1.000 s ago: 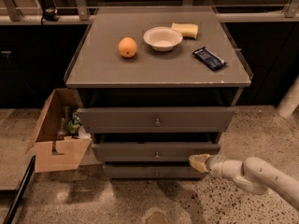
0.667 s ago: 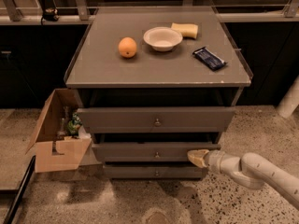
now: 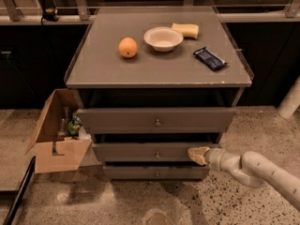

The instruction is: Close middle drawer

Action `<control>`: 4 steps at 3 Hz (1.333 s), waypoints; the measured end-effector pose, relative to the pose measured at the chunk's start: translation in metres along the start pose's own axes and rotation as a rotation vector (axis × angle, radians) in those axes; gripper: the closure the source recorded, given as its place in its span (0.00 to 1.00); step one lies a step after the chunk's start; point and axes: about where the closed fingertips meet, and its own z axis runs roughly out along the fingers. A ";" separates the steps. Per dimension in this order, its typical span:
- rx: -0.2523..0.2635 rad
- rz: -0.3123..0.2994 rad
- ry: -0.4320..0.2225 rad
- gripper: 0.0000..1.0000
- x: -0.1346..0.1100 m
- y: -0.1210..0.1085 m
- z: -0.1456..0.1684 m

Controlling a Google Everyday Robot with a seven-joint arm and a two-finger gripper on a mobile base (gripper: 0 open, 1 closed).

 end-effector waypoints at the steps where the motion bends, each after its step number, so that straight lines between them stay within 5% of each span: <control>1: -0.003 -0.001 -0.005 0.15 -0.003 -0.001 0.001; 2: -0.009 0.001 -0.003 0.00 0.000 0.004 -0.002; 4: -0.010 0.001 -0.003 0.00 0.006 0.015 -0.008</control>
Offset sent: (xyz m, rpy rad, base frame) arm -0.0091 -0.0032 -0.0003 0.0125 0.0276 0.0339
